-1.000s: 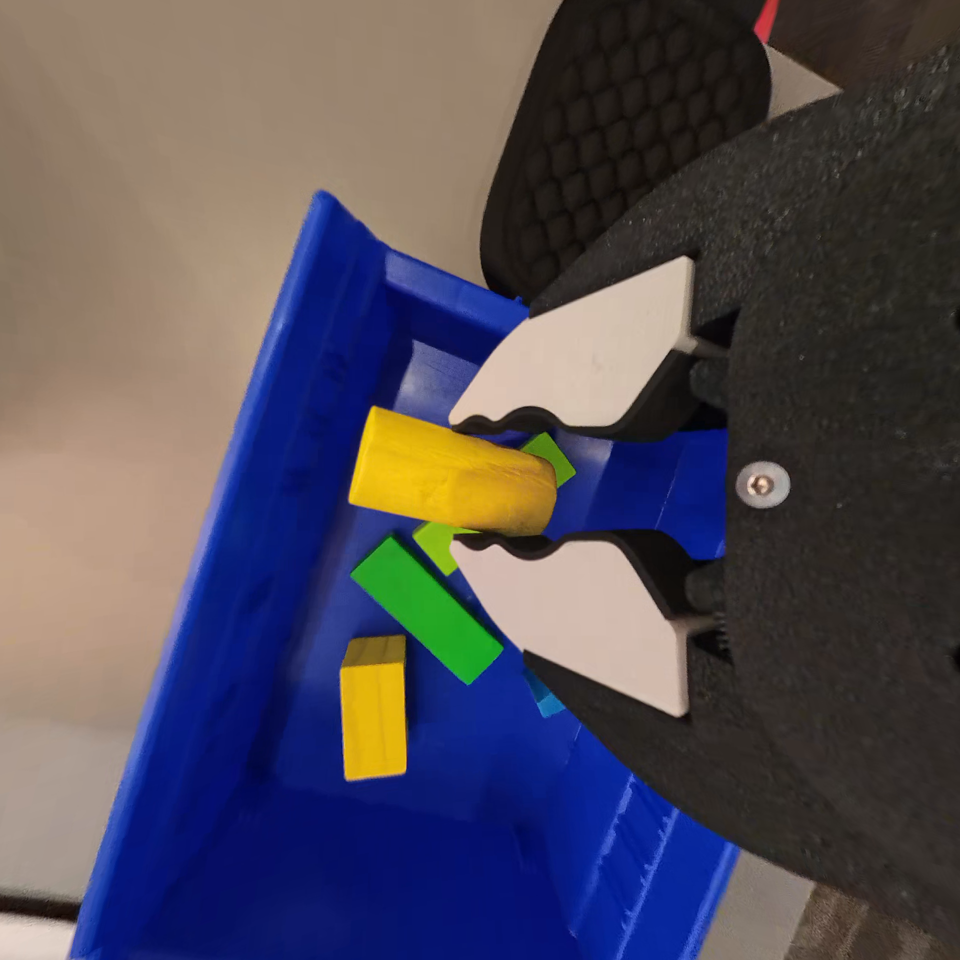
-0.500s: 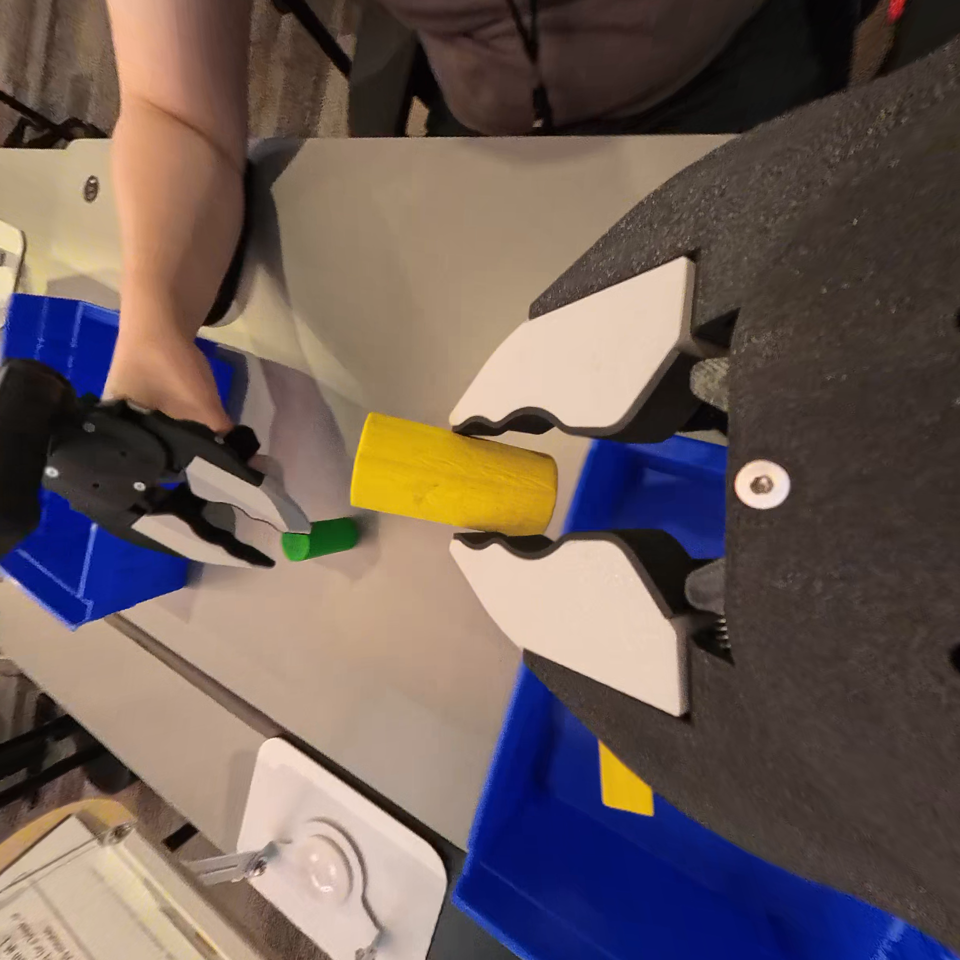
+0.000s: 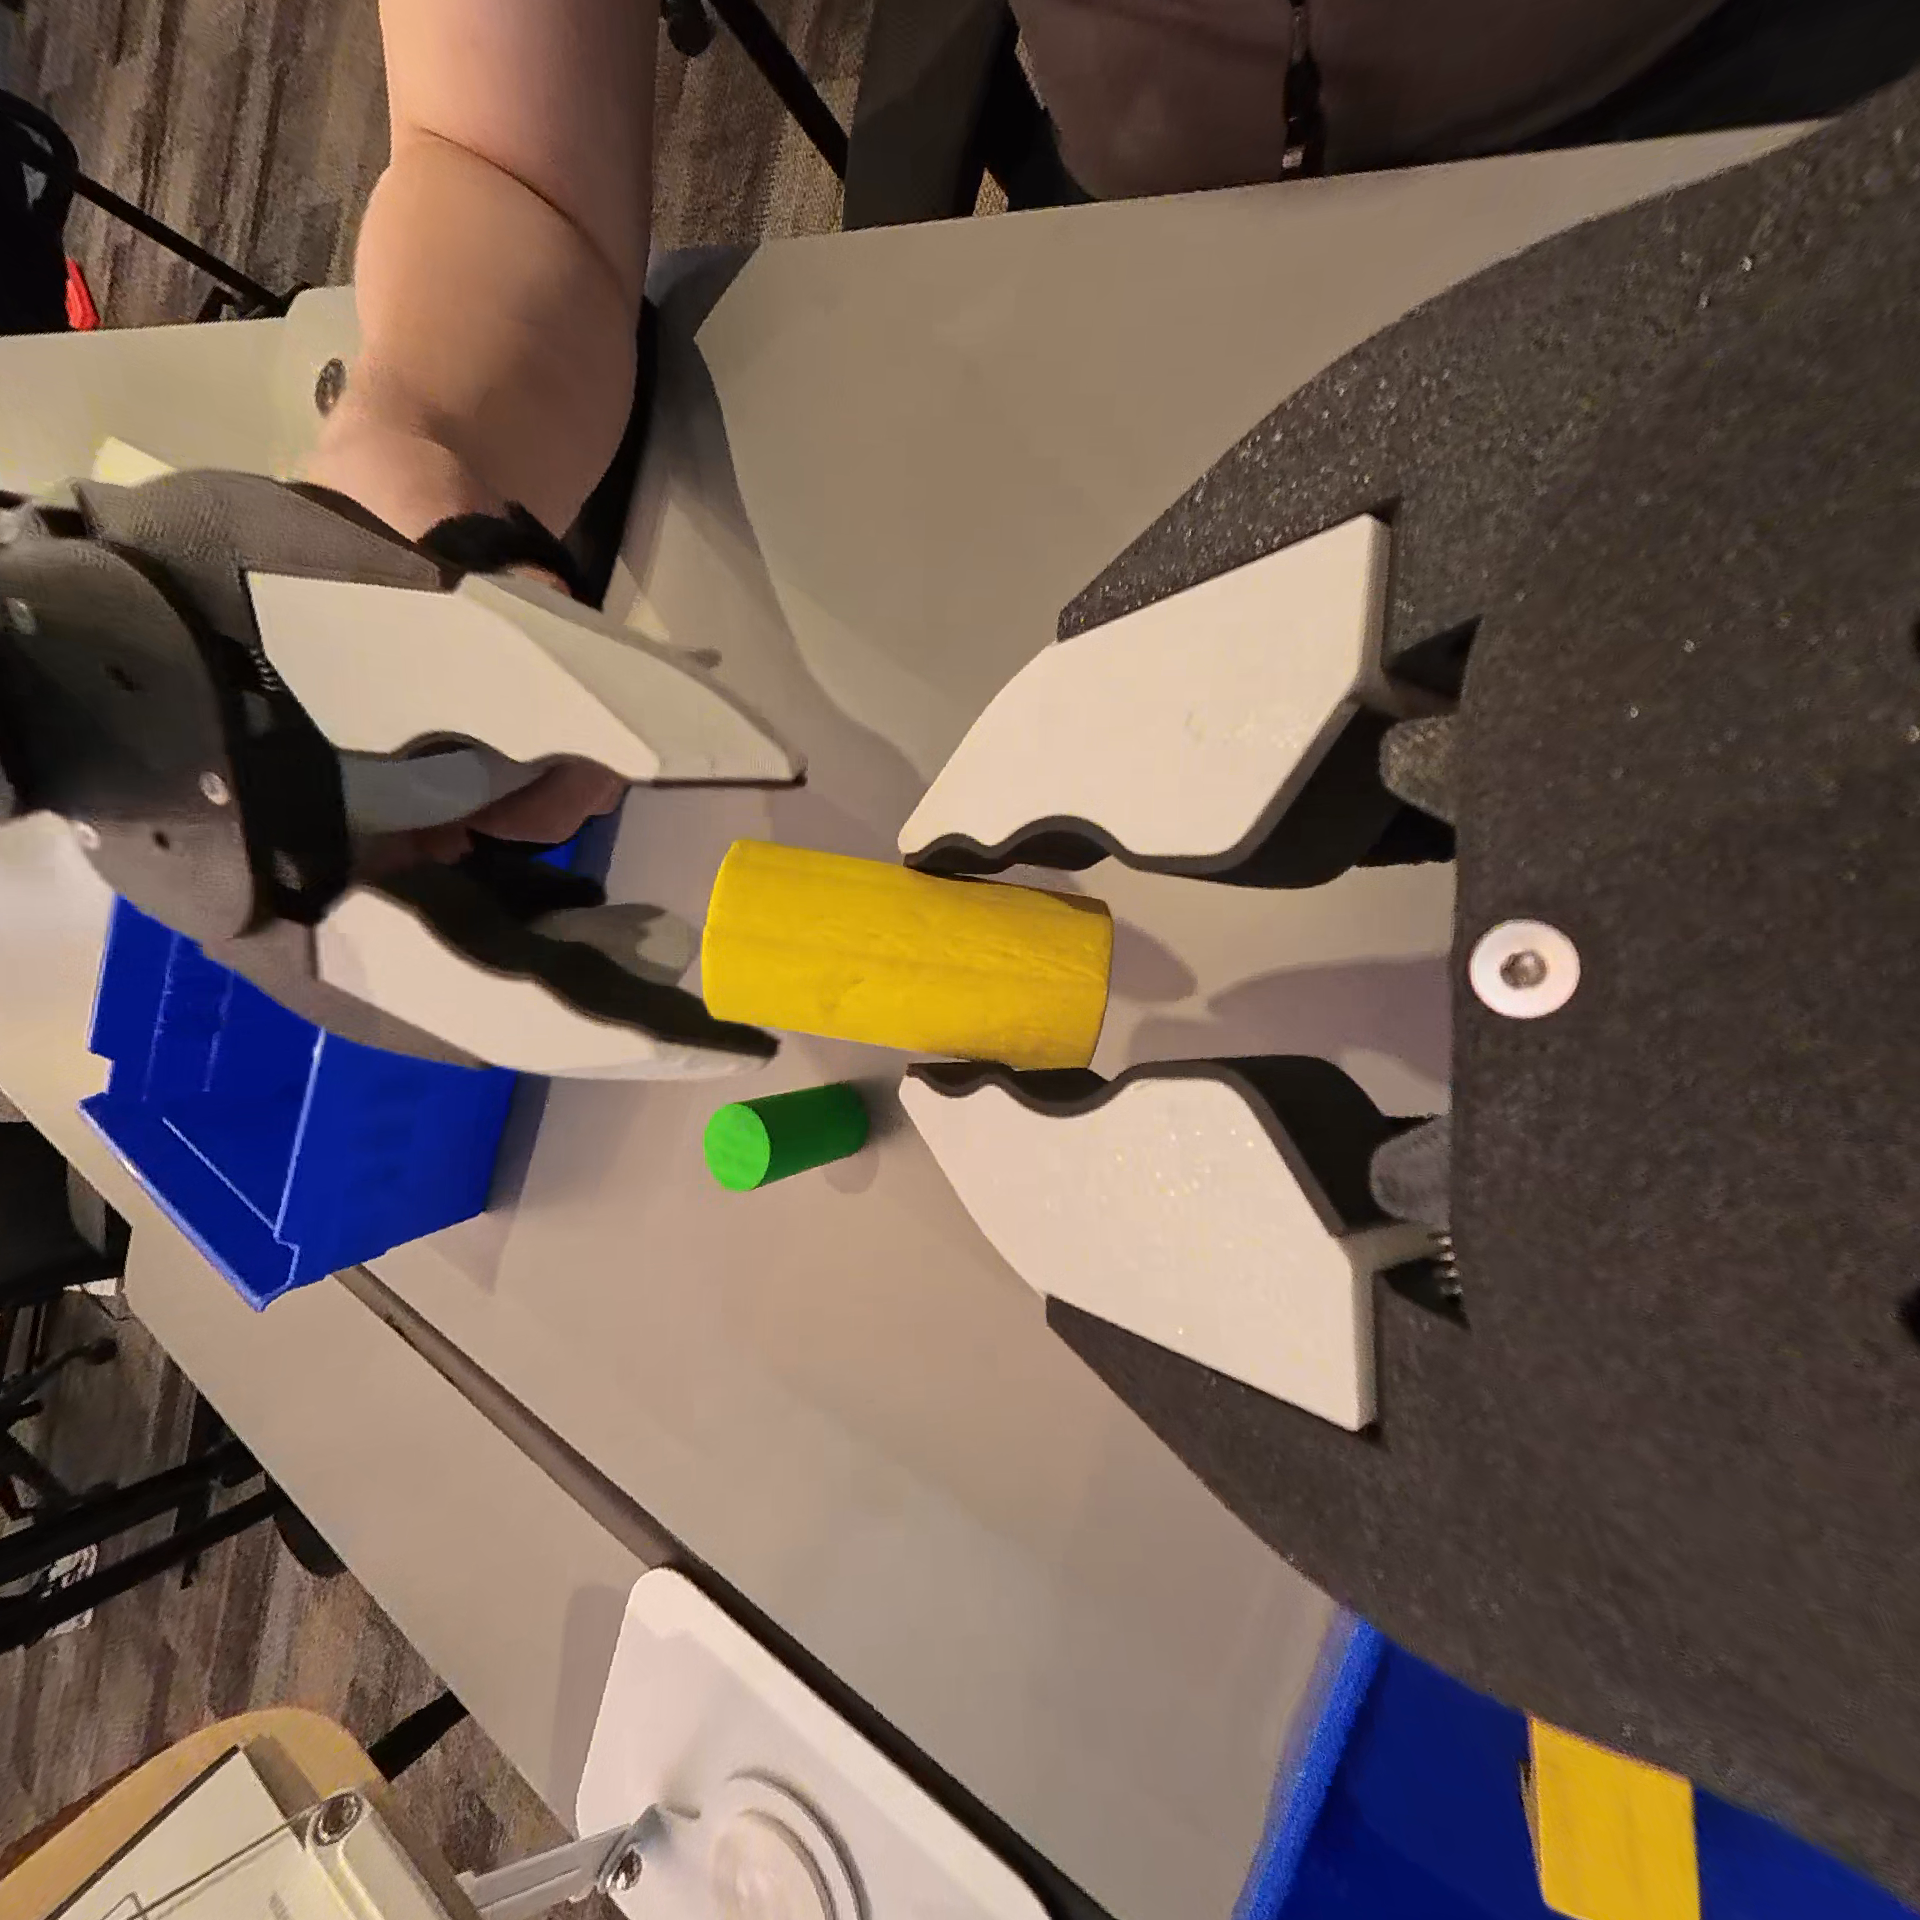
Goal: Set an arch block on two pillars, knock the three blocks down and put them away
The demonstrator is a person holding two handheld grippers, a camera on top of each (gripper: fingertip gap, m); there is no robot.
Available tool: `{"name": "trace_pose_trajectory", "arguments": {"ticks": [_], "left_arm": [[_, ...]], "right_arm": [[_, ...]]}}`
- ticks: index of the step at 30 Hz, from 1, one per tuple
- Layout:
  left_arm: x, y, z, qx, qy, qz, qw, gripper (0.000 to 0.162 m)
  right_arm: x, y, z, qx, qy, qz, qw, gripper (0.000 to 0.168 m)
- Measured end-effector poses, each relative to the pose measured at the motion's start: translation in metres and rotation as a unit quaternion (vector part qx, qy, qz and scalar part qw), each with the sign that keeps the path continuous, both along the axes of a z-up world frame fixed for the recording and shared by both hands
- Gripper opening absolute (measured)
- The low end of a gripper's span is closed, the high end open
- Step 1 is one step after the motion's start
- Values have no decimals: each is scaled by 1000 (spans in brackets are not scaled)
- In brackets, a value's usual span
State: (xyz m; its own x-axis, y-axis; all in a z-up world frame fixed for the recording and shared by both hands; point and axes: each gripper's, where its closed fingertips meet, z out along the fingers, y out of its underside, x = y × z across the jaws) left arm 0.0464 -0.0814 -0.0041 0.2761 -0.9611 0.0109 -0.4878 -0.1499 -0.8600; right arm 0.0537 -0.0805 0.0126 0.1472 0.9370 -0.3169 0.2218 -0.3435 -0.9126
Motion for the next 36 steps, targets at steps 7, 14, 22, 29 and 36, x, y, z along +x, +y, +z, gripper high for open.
{"name": "trace_pose_trajectory", "arguments": {"ticks": [7, 14, 22, 29, 36], "left_arm": [[-6, 10, -12, 18, 42, 41, 998, 55], [-48, 20, -28, 31, 122, 93, 988, 51], [-67, 10, -32, 36, 162, 103, 981, 48], [-82, 17, -27, 24, 156, 136, 978, 48], [-130, 44, 3, 44, 150, 215, 964, 54]], "right_arm": [[6, 11, -2, -34, -2, 2, 999, 32], [40, 85, -66, 28, -241, -142, 960, 32], [33, 96, -105, 7, -333, -128, 934, 32], [29, 97, -120, -12, -356, -113, 928, 32], [29, 103, -110, 40, -353, -121, 927, 42]]}}
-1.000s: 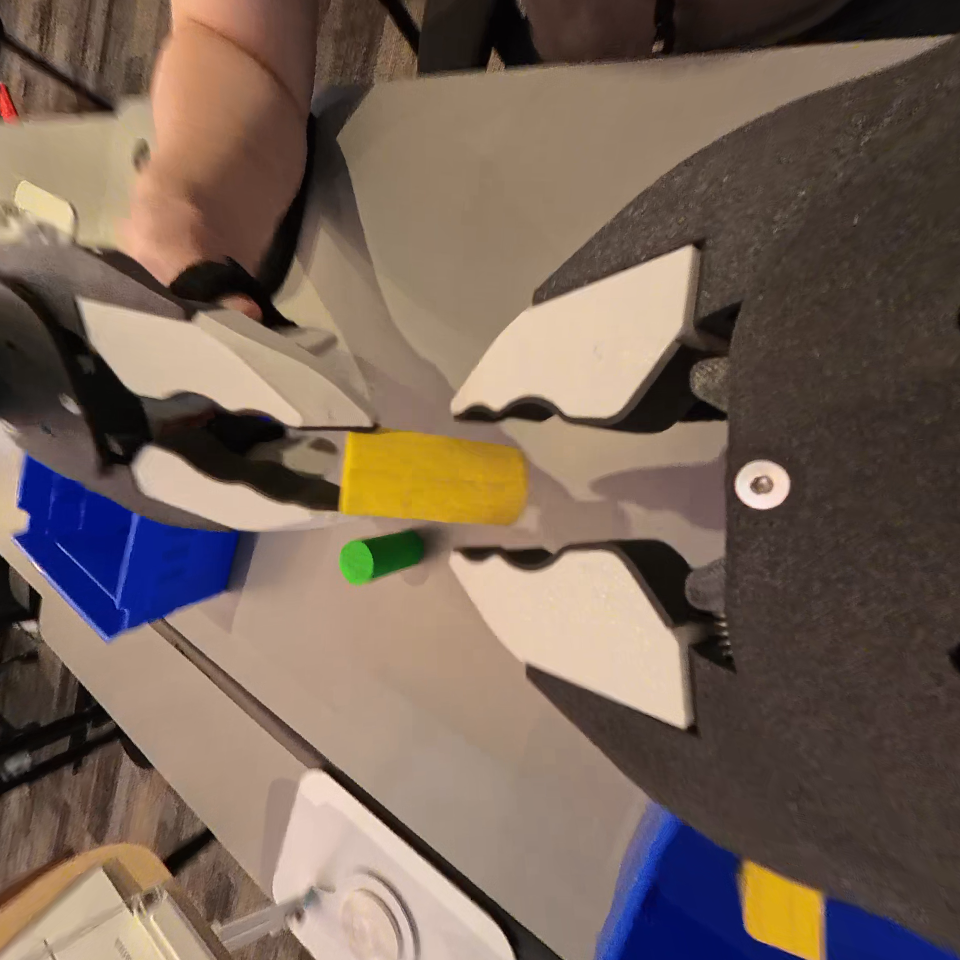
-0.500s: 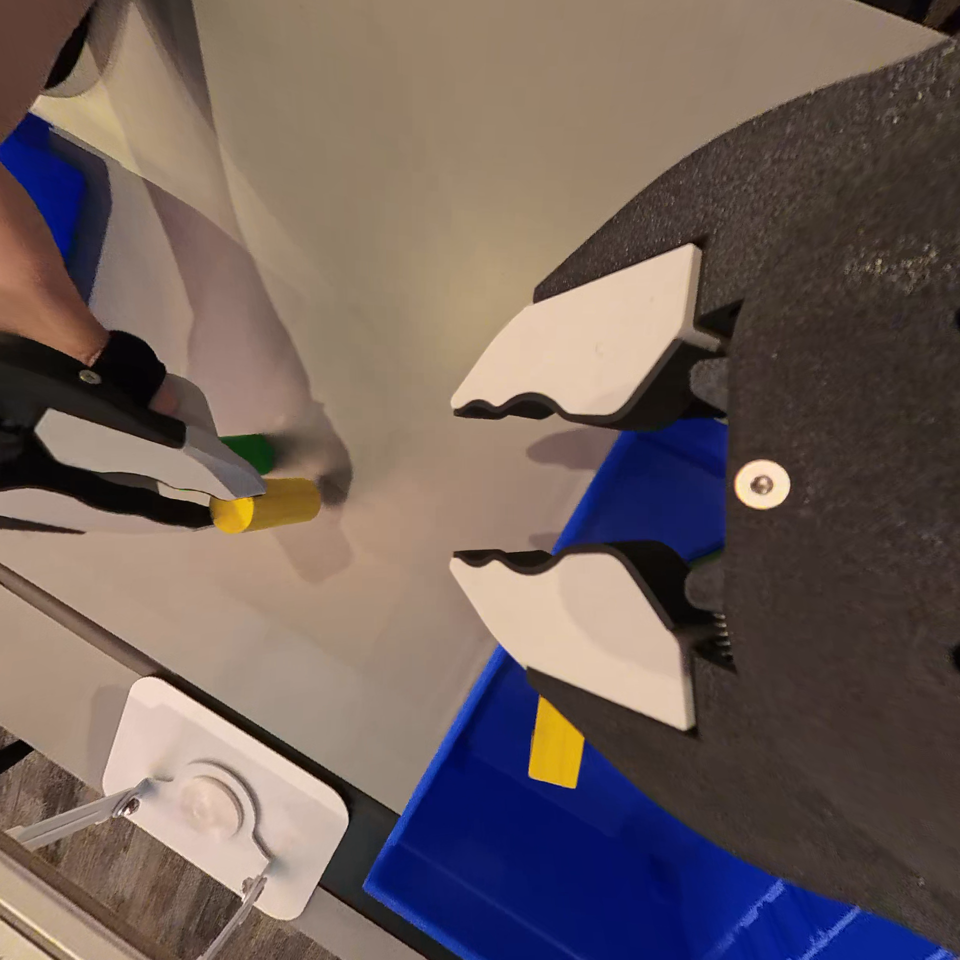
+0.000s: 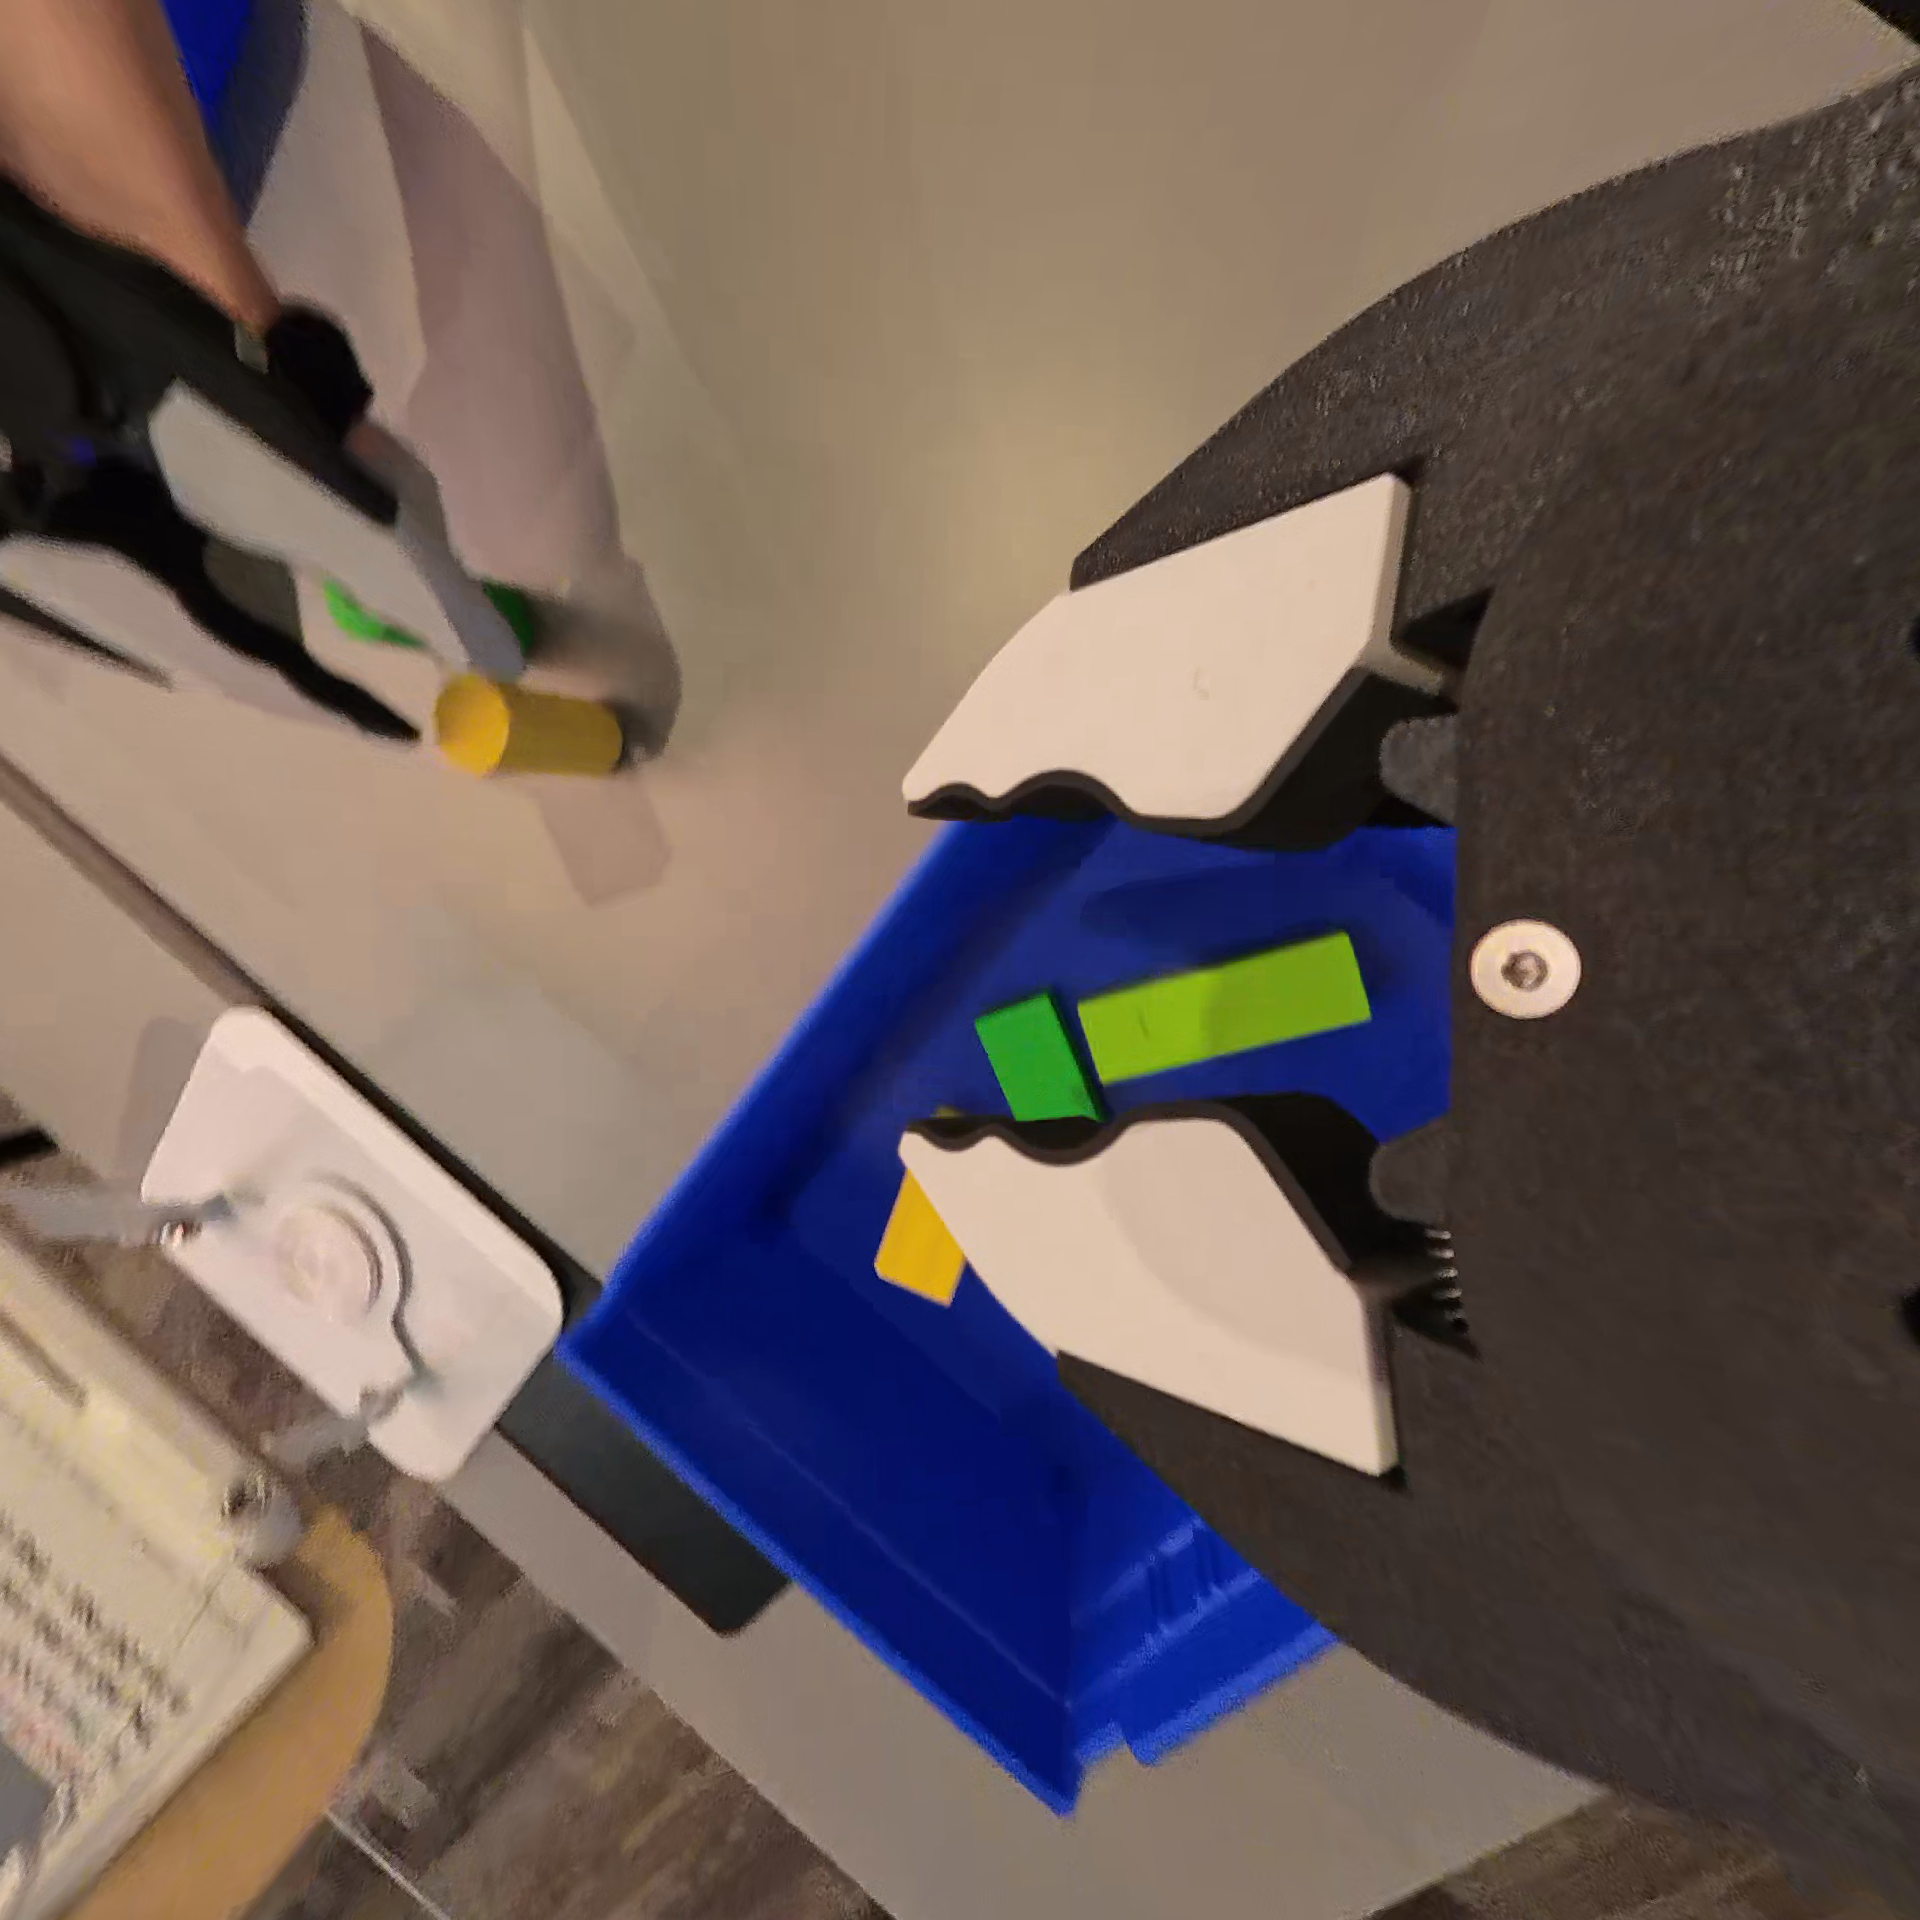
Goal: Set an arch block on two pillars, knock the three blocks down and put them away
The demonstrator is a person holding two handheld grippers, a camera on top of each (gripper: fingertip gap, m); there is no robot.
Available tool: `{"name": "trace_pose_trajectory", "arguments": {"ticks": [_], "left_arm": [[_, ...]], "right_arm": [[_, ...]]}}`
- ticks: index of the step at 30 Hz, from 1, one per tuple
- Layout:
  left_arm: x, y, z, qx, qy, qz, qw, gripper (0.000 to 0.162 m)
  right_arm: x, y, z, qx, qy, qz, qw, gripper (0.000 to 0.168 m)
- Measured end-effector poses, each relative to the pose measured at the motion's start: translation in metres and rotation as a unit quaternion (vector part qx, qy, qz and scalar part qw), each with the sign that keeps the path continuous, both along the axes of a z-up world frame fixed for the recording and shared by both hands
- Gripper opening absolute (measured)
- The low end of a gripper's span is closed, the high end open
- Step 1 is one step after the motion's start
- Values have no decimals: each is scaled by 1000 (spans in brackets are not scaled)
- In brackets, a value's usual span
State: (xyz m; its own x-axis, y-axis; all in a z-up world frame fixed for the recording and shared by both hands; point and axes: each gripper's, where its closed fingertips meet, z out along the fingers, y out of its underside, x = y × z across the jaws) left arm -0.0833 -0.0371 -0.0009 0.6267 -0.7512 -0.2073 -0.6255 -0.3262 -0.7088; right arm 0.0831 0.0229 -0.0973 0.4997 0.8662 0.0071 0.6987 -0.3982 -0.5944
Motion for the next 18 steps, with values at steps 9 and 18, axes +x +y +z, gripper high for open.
{"name": "trace_pose_trajectory", "arguments": {"ticks": [9, 18], "left_arm": [[-72, 72, -51, -172, -39, 182, 967, 58], [-46, 101, -115, -248, 11, 297, 922, 64]], "right_arm": [[20, -7, 83, 44, 123, -5, 991, 45], [51, -7, 90, 45, 125, -26, 991, 45]]}}
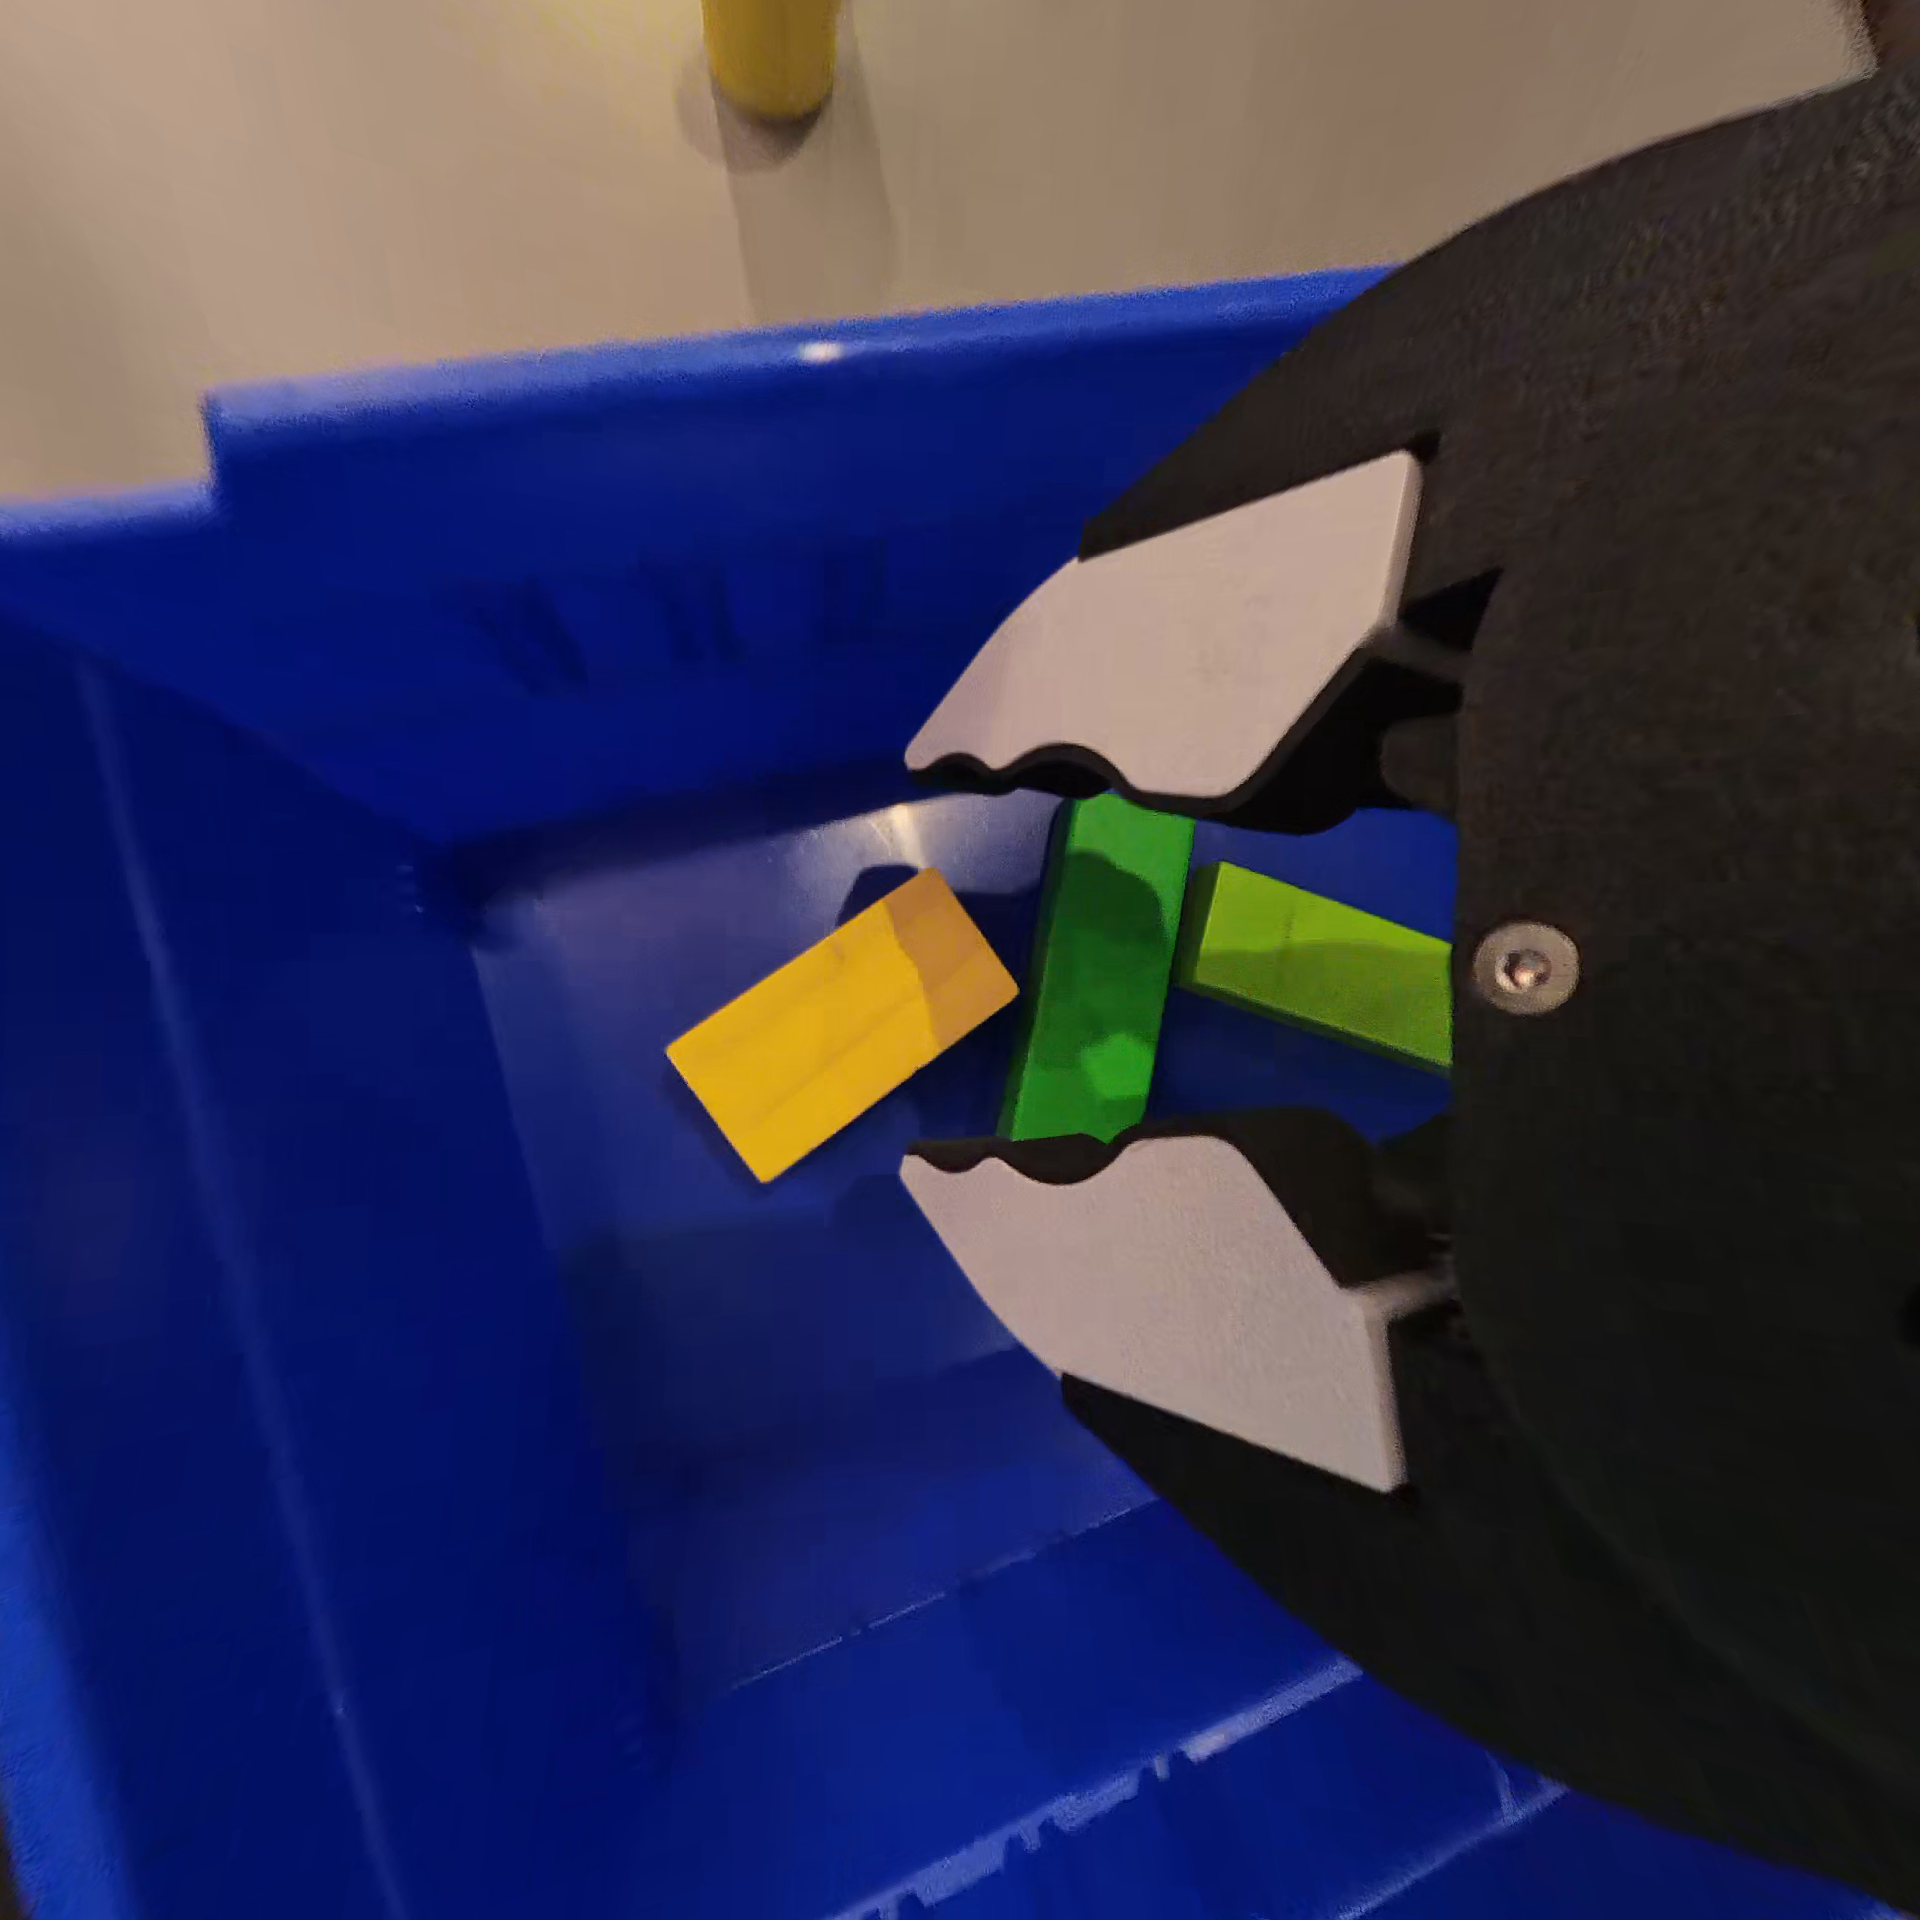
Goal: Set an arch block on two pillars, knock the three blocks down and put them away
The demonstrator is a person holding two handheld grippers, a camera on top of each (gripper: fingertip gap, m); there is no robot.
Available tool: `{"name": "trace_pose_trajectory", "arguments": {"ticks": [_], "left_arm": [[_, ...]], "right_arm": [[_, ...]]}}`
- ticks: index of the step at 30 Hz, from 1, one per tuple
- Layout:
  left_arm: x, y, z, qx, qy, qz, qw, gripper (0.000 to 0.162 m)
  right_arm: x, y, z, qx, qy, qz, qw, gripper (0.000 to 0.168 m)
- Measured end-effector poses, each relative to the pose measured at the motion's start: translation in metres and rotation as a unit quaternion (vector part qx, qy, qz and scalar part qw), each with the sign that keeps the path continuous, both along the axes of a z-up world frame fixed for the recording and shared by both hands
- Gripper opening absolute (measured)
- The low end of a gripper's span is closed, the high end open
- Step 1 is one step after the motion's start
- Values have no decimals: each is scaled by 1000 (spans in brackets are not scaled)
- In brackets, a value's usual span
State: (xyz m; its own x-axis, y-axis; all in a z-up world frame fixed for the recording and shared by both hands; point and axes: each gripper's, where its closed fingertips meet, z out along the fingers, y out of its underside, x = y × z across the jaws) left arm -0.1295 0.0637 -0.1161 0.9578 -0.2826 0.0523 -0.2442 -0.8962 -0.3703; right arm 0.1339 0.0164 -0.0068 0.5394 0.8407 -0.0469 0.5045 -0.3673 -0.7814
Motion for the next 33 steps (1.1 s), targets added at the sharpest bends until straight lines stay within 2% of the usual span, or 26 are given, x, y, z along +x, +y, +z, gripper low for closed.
{"name": "trace_pose_trajectory", "arguments": {"ticks": [3, 5, 9, 13, 17, 21, 25, 30, 33], "left_arm": [[-8, 1, -13, -14, 50, -1, 999, 55], [-4, -3, -20, -35, 44, -6, 998, 42], [-15, -6, -19, -54, 70, -24, 996, 40], [-23, -9, 0, -42, 54, -48, 996, 40], [-21, -21, 42, 7, 49, -136, 989, 40], [11, -56, 89, 50, 49, -271, 960, 39], [68, -109, 121, 60, 39, -385, 920, 39], [147, -168, 130, 72, 14, -522, 850, 39], [175, -186, 130, 65, -11, -551, 832, 39]], "right_arm": [[6, -1, -3, 5, -16, -2, 1000, 45], [7, -2, -4, 4, -21, 2, 1000, 45], [8, -4, -5, 8, -31, 9, 999, 45], [9, -3, -7, 19, -35, 22, 999, 45], [1, -6, -2, 48, -13, 71, 996, 45], [-20, -29, 15, 52, 64, 157, 984, 45], [-38, -69, 33, 60, 134, 271, 951, 44], [-48, -102, 46, 109, 162, 348, 917, 45], [-49, -115, 37, 102, 142, 376, 910, 52]]}}
